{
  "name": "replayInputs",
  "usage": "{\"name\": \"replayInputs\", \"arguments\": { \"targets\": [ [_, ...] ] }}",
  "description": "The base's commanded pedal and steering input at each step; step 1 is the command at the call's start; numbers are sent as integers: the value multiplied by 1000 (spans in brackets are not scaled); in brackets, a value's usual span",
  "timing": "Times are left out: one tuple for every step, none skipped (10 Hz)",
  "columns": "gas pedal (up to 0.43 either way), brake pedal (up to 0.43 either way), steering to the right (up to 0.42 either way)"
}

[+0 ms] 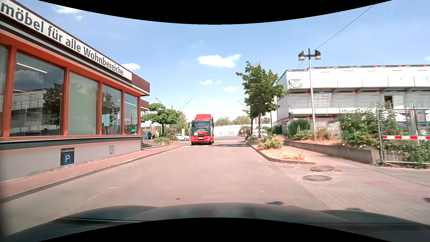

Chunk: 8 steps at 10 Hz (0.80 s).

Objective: Follow the waypoints while adhering to traffic rules and regulations

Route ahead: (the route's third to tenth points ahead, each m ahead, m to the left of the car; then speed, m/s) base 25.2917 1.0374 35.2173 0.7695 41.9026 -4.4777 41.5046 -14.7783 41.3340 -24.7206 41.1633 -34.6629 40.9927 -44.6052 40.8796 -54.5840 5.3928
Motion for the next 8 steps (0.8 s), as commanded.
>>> {"name": "replayInputs", "arguments": {
  "targets": [
    [28, 0, -2],
    [28, 0, -2],
    [28, 0, 0],
    [28, 0, 4],
    [28, 0, 5],
    [28, 0, 2],
    [28, 0, 1],
    [28, 0, 3]
  ]
}}
